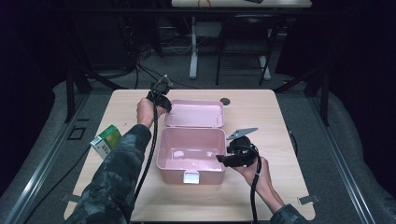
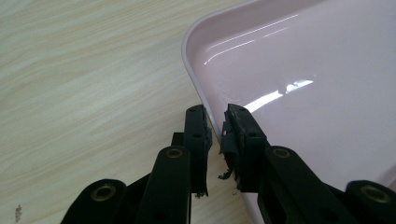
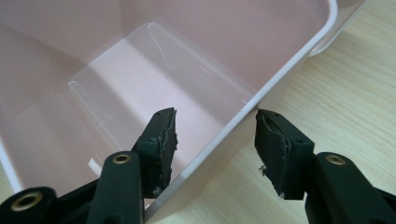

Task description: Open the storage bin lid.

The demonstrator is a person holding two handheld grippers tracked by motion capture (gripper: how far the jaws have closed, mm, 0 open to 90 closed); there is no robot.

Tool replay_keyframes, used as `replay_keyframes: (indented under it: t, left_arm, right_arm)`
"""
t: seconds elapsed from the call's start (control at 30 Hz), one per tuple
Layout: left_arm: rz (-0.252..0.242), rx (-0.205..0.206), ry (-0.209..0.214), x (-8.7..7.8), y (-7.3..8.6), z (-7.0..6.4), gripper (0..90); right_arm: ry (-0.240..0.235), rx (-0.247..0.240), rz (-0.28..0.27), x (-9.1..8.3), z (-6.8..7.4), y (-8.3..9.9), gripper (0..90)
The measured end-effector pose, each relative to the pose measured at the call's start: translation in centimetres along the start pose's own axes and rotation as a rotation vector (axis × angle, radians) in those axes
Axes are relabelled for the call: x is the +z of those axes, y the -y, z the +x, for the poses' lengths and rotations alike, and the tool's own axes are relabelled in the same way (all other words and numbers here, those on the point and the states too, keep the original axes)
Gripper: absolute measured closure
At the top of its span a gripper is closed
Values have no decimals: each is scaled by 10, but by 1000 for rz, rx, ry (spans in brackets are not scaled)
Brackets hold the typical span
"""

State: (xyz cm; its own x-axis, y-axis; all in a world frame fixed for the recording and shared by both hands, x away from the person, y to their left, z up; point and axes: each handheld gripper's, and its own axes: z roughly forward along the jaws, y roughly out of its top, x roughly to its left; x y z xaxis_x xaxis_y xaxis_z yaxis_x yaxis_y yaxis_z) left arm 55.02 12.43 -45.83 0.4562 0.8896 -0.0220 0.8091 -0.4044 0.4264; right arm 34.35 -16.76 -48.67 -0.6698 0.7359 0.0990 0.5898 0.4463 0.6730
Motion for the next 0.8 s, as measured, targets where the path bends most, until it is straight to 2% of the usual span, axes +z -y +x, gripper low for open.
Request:
replay_keyframes:
  t: [0.23,0.43,0.6,0.67,0.8]
  left_arm:
    - [10,-11,-7,0,2,2,779]
    - [1,-11,12,-3,3,6,750]
    - [11,-8,31,-11,5,10,489]
    - [2,2,36,-17,6,11,414]
    - [-4,46,25,-32,7,12,282]
  right_arm:
    - [-6,-3,-13,0,-5,-1,497]
    - [-5,-5,-14,0,-5,-2,486]
    - [-7,-6,-11,0,-4,-2,470]
    - [-11,-4,-10,-1,-4,-2,450]
    - [-17,-10,-9,-1,-2,-3,400]
